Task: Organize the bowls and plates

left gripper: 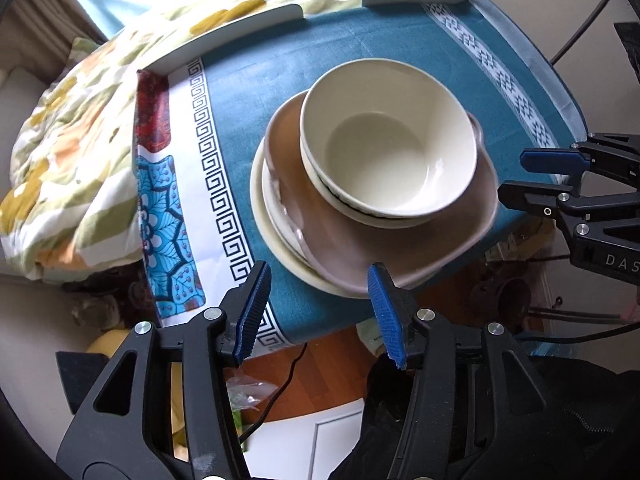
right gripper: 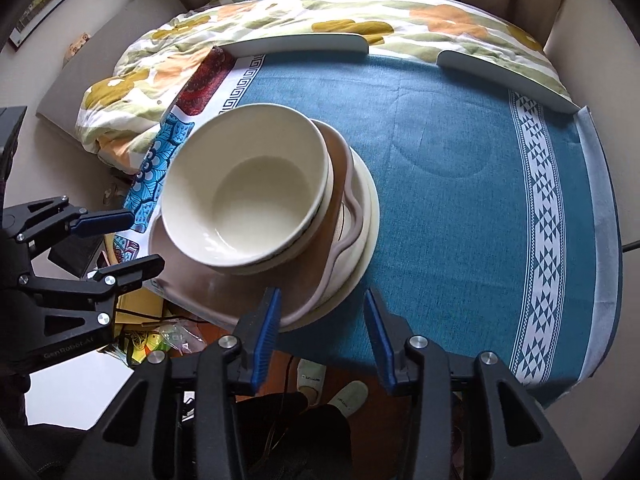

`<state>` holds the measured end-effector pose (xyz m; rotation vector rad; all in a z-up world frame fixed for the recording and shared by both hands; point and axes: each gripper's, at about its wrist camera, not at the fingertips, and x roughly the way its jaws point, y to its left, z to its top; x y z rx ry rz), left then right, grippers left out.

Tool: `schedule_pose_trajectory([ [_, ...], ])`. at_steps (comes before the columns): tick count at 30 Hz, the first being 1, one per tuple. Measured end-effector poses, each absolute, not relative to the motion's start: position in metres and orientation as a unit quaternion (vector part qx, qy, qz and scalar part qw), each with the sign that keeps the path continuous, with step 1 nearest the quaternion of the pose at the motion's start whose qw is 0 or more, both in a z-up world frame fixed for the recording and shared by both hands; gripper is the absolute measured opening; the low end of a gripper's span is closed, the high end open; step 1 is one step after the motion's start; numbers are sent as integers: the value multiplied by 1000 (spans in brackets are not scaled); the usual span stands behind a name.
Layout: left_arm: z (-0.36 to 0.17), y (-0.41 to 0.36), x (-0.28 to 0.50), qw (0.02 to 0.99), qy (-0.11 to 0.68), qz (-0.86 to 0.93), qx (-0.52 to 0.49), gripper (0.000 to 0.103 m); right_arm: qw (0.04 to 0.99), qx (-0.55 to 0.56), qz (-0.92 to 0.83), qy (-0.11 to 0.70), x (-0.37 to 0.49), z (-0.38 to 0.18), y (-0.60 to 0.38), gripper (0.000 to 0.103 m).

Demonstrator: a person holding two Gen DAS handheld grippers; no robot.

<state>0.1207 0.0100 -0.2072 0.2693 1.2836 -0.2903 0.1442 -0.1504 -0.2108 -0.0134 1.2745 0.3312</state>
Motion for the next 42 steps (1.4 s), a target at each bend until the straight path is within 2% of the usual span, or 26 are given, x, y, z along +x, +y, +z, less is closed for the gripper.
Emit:
schedule_pose_trajectory([
  [4, -160, 12, 90, 822, 549, -117, 95, 47, 828, 5, 150, 540, 118, -164, -164, 39],
  [8, -90, 5, 50, 882, 458, -92, 60, 48, 875, 19, 141, 462, 80, -99, -181, 39],
  [10, -58, 3, 28, 911, 404, -81, 35, 63, 898, 21, 126, 420, 59, -68, -190, 40],
  [11, -44, 2, 16, 923, 376, -75, 24, 85, 908, 22, 117, 400, 49, -55, -194, 46],
  [12, -31, 1, 4, 935, 349, -68, 17, 102, 917, 24, 109, 382, 40, -43, -198, 61],
  [13, -19, 0, -7, 945, 321, -63, 11, 103, 925, 25, 102, 365, 31, -33, -202, 72],
  [14, -10, -1, -19, 953, 296, -62, 9, 103, 931, 28, 95, 350, 22, -24, -205, 94],
  [15, -2, -3, -29, 959, 278, -62, 9, 103, 937, 32, 88, 336, 13, -17, -209, 102],
  [26, 17, -14, -83, 975, 221, -20, 6, 103, 969, 3, 34, 245, -47, 6, -216, 102],
  [42, 21, -32, -108, 979, 201, -23, 21, 103, 974, 7, 21, 226, -69, 13, -223, 102],
])
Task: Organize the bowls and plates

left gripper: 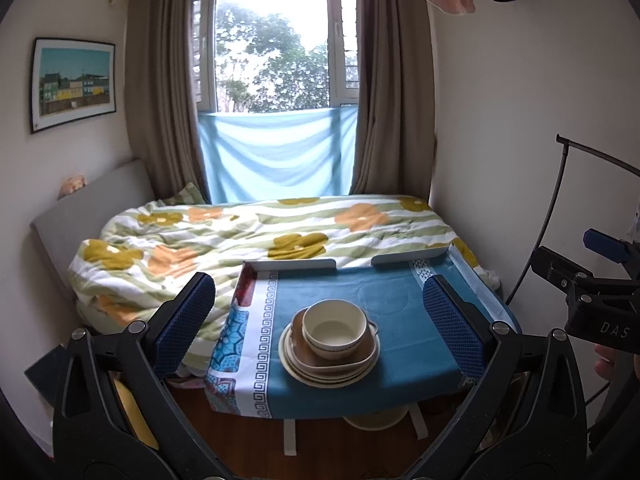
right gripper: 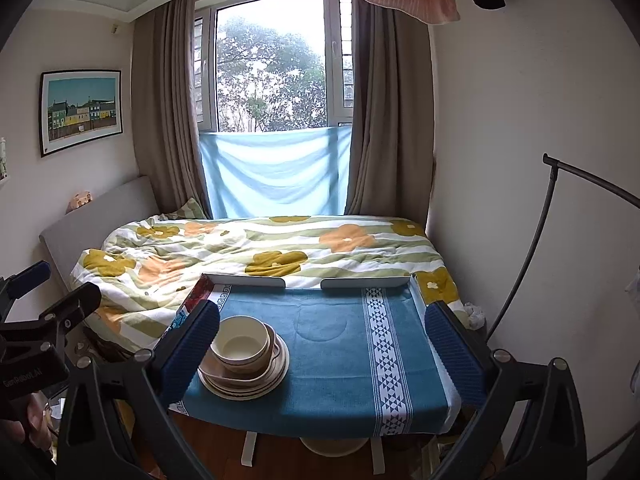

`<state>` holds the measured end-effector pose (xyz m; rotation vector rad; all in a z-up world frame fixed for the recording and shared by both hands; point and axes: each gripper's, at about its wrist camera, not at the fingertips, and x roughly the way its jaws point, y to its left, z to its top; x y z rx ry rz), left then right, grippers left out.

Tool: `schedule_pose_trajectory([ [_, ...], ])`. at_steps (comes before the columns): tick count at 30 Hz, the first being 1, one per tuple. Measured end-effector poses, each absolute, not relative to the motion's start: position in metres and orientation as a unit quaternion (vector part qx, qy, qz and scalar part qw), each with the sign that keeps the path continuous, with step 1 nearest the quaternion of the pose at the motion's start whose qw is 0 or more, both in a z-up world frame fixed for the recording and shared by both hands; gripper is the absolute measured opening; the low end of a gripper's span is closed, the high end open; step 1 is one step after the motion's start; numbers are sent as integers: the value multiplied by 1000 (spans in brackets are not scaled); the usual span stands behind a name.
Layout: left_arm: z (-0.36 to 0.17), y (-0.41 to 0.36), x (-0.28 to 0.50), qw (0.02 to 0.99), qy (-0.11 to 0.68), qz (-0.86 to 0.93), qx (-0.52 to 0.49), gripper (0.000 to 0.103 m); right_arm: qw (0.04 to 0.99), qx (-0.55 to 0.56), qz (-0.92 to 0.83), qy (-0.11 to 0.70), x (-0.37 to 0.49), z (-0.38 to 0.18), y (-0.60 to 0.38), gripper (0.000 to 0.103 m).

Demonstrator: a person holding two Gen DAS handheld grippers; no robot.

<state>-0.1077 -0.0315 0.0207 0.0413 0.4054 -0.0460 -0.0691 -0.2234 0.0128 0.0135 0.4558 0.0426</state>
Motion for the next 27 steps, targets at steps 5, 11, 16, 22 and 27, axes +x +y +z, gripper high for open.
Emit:
schedule_pose_trajectory([
  [5, 21, -36, -111, 979, 201, -25, 24, 103, 973, 8, 22, 228, -70, 13, -224, 102],
  [11, 20, -39, -114, 979, 201, -24, 22, 103, 973, 8, 23, 229, -71, 12, -227, 102],
  [16, 20, -42, -114, 979, 200, -24, 24, 103, 973, 10, 20, 229, -72, 11, -229, 102],
  [22, 21, -45, -113, 979, 199, -24, 25, 103, 974, 15, 18, 225, -72, 11, -235, 102],
  [27, 22, -45, -109, 980, 198, -22, 27, 103, 975, 16, 18, 223, -72, 12, -236, 102],
])
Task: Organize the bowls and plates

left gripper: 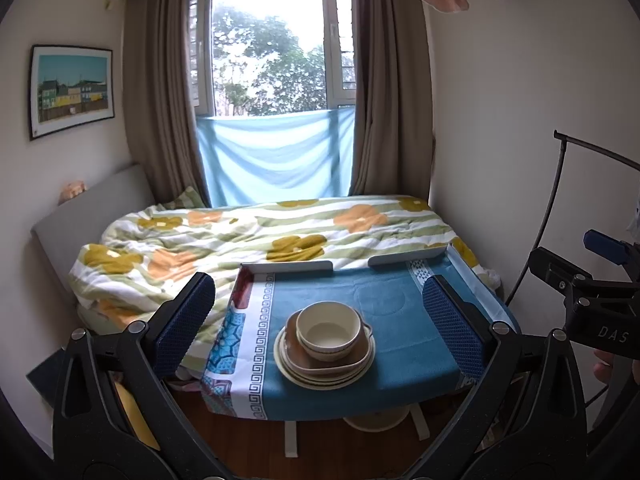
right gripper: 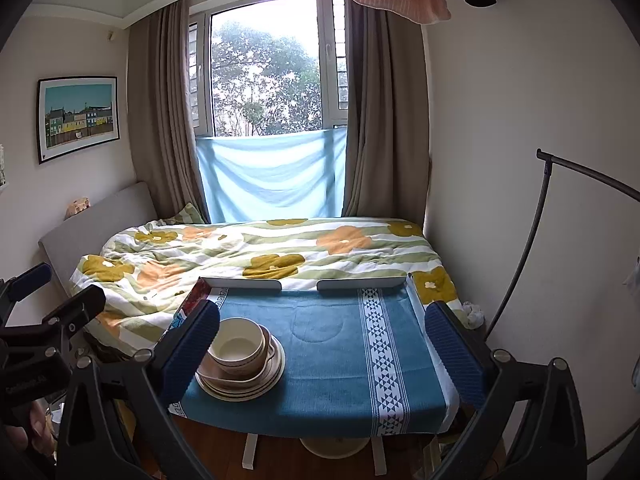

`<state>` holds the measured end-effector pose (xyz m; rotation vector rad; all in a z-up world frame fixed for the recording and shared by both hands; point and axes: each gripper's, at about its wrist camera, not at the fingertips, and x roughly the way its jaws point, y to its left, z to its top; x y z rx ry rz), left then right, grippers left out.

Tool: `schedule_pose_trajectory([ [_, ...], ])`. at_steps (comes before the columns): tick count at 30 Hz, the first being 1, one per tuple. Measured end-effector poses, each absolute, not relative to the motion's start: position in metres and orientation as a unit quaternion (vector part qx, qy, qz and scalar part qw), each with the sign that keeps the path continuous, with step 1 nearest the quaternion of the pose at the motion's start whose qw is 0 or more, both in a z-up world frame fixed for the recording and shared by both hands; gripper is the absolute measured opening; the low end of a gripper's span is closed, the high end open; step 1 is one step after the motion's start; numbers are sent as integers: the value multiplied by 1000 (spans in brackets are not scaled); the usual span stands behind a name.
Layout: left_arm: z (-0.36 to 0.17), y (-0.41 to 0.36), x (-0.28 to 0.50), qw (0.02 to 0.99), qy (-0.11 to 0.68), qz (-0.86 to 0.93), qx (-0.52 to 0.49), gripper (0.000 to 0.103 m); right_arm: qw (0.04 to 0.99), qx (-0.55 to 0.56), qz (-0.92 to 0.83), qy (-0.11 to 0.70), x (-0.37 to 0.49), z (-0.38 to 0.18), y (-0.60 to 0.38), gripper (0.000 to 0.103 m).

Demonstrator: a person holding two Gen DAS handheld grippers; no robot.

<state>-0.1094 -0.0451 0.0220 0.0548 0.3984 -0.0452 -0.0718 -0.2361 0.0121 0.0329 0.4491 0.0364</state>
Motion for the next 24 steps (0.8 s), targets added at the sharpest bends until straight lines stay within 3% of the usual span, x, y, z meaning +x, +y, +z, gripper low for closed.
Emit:
schedule_pose_trajectory([
  [24, 24, -53, -104, 982, 185, 6, 44, 103, 975, 20, 14, 219, -59, 13, -243, 102],
])
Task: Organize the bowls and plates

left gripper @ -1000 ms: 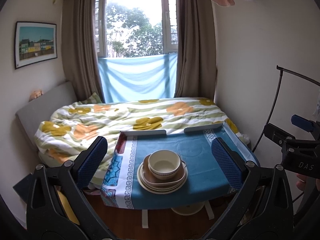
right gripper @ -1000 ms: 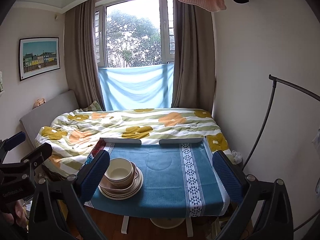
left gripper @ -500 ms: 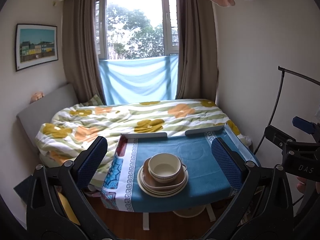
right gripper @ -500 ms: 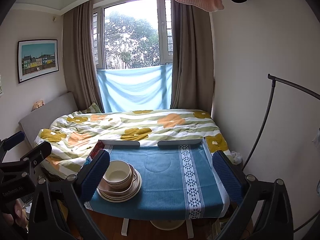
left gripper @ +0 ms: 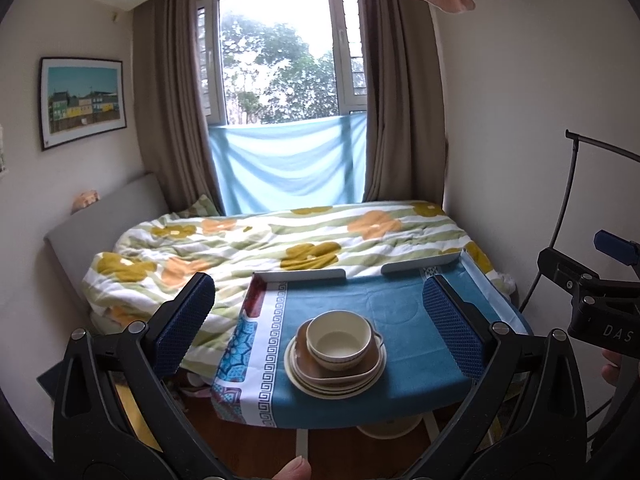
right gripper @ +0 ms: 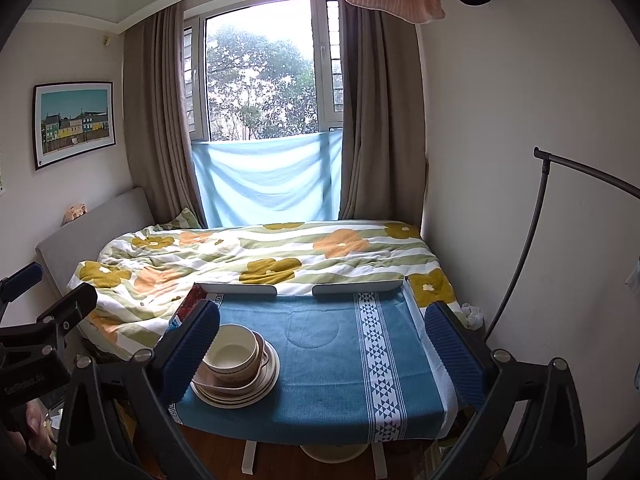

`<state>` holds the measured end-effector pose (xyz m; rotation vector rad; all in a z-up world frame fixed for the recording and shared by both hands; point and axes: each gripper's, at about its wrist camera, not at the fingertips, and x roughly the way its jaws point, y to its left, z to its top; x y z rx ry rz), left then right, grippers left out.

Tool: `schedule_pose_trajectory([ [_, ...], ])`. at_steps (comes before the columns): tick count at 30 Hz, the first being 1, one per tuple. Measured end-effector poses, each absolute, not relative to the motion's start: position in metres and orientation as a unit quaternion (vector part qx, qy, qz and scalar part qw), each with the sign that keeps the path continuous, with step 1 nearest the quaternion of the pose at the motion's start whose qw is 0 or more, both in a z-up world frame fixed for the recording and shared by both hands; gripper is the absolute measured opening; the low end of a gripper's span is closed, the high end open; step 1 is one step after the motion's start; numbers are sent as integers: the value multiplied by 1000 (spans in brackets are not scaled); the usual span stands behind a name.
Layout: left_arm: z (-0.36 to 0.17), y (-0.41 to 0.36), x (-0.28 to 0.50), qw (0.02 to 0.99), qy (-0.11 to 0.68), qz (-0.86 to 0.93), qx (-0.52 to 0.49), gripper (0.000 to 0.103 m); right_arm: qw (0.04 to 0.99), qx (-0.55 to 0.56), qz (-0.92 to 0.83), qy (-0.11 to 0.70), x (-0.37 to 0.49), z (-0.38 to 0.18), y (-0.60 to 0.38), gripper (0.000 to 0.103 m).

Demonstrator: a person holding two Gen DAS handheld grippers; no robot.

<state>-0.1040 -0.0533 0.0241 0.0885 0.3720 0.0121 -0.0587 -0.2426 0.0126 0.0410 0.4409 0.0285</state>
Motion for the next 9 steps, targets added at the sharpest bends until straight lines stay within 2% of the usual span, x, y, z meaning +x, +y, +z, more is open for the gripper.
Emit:
schedule_pose_trajectory([
  [9, 20, -57, -106, 984, 173, 7, 48, 103, 976, 22, 17, 217, -54, 13, -243, 102],
])
